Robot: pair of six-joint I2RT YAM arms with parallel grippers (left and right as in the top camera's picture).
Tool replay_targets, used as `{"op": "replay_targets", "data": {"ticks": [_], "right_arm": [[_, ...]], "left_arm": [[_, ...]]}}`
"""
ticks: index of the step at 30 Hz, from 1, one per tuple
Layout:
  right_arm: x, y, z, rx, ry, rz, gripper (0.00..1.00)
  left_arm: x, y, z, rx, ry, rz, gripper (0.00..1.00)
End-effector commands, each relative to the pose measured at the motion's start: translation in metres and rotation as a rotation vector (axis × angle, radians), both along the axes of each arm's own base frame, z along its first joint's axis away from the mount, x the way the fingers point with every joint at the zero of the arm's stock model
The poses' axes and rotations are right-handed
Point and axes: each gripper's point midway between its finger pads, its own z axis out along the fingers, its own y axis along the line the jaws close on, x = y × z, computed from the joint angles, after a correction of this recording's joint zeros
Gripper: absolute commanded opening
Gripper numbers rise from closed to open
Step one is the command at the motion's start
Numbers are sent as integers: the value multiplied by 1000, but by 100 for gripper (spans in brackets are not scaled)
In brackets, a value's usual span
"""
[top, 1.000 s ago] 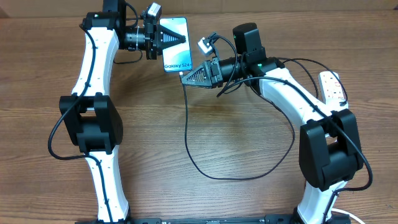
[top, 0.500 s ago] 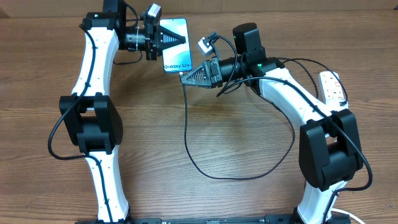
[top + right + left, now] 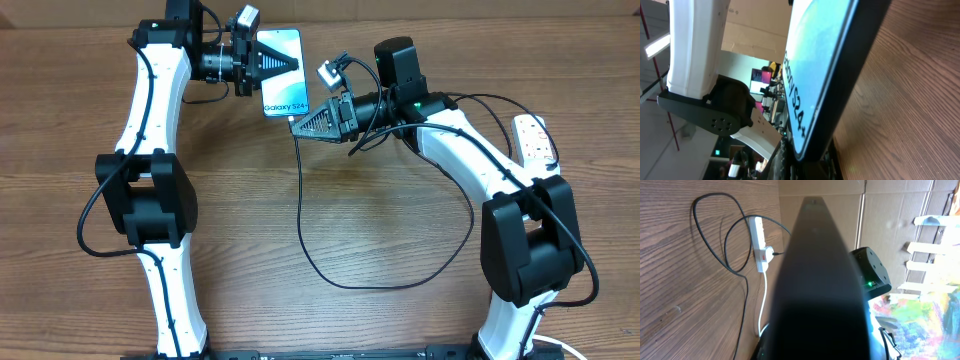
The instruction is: Plug charger to phone and switch on socket
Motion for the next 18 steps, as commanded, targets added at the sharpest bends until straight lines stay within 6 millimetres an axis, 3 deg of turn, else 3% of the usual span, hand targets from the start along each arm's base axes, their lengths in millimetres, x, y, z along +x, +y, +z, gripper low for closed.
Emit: {"op": "replay_targets", "data": {"ticks": [1, 18], "right_arm": [[-3, -1, 21, 33, -42, 20, 4], [6, 0, 15, -3, -54, -32, 4]], "left_arm": [[-4, -7, 18, -29, -66, -23, 4], [-5, -7, 20, -41, -60, -26, 4]]}}
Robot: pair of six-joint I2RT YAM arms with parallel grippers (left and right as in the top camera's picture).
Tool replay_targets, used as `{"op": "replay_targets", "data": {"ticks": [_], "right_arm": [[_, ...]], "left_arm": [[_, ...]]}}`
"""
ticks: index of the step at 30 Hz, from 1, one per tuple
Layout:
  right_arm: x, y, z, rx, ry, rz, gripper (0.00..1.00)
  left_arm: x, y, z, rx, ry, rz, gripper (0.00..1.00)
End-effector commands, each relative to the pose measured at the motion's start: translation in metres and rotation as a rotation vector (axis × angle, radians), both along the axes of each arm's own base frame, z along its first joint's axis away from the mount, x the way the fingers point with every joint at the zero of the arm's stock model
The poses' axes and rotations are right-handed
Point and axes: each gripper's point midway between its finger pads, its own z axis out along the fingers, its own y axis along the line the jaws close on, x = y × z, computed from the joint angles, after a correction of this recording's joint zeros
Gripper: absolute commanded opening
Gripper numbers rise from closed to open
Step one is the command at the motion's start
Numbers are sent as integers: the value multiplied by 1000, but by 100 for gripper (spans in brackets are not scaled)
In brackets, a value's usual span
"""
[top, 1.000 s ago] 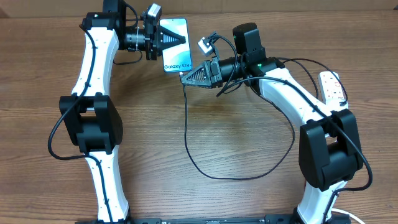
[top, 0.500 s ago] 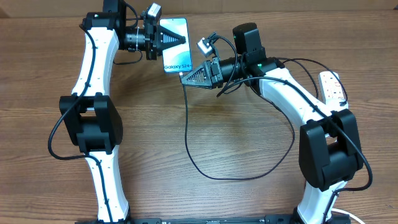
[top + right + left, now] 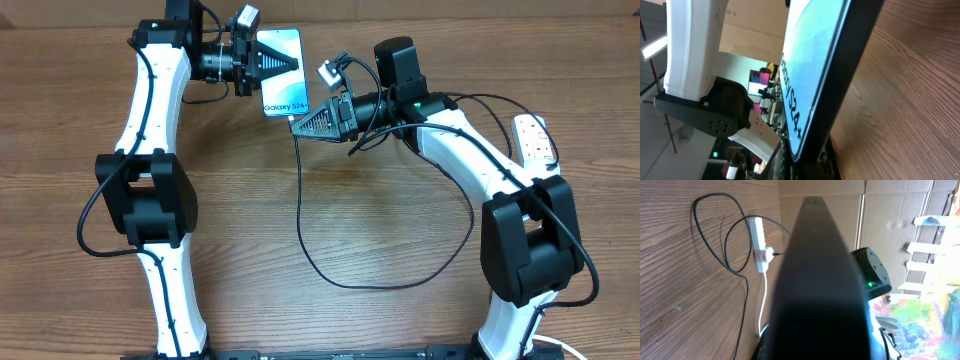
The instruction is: Plug charger to phone and switch on socket
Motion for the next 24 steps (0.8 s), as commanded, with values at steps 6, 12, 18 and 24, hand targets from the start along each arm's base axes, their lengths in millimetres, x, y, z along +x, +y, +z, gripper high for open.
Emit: {"op": "replay_targets", "data": {"ticks": [6, 12, 18, 24], "right_arm": [[3, 2, 16, 5, -50, -16, 4], [-1, 8, 17, 9, -68, -4, 4], [1, 9, 19, 14, -69, -7, 4], [8, 10, 22, 6, -58, -42, 4]], "left_arm": [[-5, -7, 20, -39, -61, -26, 4], [-5, -7, 20, -39, -61, -26, 4], [-5, -7, 20, -39, -60, -26, 4], [-5, -7, 20, -39, -61, -26, 4]]}}
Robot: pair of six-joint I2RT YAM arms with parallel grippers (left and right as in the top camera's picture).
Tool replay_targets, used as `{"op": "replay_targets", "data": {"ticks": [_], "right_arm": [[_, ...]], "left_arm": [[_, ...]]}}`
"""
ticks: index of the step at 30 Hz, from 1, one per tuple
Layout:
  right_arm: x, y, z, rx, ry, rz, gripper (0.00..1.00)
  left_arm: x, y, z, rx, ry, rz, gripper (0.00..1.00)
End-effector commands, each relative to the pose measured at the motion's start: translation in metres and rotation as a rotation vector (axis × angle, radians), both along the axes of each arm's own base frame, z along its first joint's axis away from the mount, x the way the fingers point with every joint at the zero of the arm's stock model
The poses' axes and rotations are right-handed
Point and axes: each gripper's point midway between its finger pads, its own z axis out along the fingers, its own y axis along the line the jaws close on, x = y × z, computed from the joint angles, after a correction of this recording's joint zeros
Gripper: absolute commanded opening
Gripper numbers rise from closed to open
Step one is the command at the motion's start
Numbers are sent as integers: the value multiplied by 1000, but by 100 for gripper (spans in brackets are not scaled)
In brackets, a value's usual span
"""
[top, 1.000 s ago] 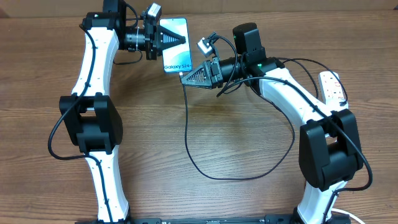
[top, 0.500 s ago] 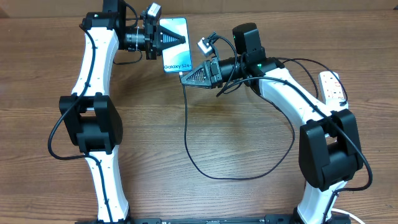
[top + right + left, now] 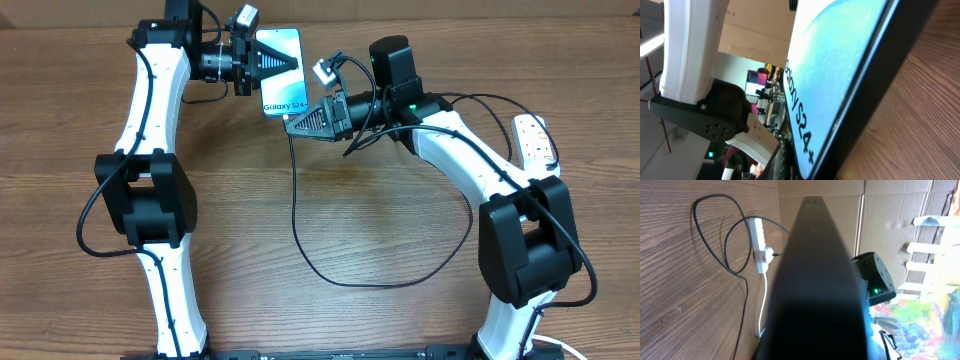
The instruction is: Plug charger to phone and switch on socket
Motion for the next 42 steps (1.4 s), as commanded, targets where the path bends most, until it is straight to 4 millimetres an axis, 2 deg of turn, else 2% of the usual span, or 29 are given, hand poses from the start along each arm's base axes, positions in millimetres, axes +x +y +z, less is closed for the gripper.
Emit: {"op": "replay_targets", "data": {"ticks": [1, 9, 15, 42], "right_arm": [[6, 0, 18, 4, -36, -34, 4], [10, -1, 14, -15, -13, -59, 4], [15, -11, 10, -30, 22, -82, 4], [18, -16, 10, -29, 28, -91, 4]], "left_arm": [[-5, -7, 19, -37, -56, -26, 4], [-5, -7, 19, -37, -57, -26, 4], [-5, -7, 19, -38, -56, -26, 4], [-5, -7, 19, -37, -56, -26, 4]]}}
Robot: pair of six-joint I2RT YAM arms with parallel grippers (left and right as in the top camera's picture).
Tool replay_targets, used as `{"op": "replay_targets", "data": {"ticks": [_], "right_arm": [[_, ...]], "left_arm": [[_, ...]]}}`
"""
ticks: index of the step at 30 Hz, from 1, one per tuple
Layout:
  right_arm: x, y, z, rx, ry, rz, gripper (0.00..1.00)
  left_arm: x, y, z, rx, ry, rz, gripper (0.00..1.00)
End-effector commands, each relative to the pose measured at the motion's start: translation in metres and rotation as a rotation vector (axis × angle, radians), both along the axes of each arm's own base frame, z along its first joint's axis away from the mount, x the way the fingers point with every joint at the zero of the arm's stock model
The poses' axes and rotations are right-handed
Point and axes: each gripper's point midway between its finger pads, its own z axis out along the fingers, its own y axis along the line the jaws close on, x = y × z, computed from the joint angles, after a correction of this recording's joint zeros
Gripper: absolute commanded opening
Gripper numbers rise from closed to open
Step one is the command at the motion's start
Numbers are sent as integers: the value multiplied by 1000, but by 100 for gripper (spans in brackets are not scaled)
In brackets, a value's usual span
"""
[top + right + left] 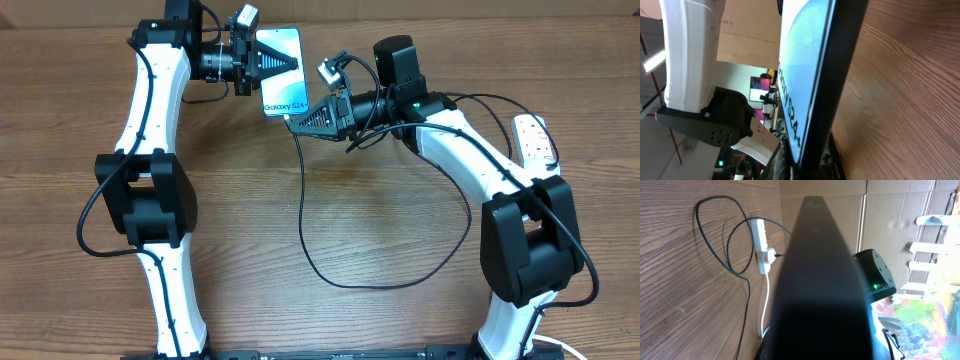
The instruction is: Plug charger to phone and switch on socket
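The phone [281, 70], its pale blue screen reading "Galaxy S24", is held off the table with my left gripper [268, 62] shut on its upper half. In the left wrist view its dark edge [817, 280] fills the middle. My right gripper [297, 120] sits at the phone's lower end, shut on the charger plug. The plug itself is hidden, so I cannot tell whether it is in the port. The black cable [301, 225] hangs from those fingers. The right wrist view shows the phone [805, 70] nearly edge-on.
The cable loops across the wooden table [400, 330] to a white power strip [534, 138] at the right edge, also seen as the strip [760, 242] with a white plug in it. Cardboard walls stand behind the table.
My right gripper has shifted slightly to the right at the phone's lower end. The phone now looks more edge-on in the right wrist view. The left gripper and phone have held still.
At the first two moments my left gripper held the phone up and my right gripper held the plug at its lower end. Then the right gripper was a little further left, closer under the phone. Now it stands back near where it was.
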Motion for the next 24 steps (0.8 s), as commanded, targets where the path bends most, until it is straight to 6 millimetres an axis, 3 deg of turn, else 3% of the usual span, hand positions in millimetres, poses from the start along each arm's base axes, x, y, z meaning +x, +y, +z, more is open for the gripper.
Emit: {"op": "replay_targets", "data": {"ticks": [1, 19, 24], "right_arm": [[13, -8, 15, -1, -54, -52, 4], [13, -8, 15, -2, -52, -52, 4], [12, -8, 14, -4, -54, -52, 4]], "left_arm": [[-6, -7, 21, -45, -48, -27, 4], [-5, -7, 18, -32, -49, -23, 4], [3, 3, 2, 67, -57, 17, 4]]}}
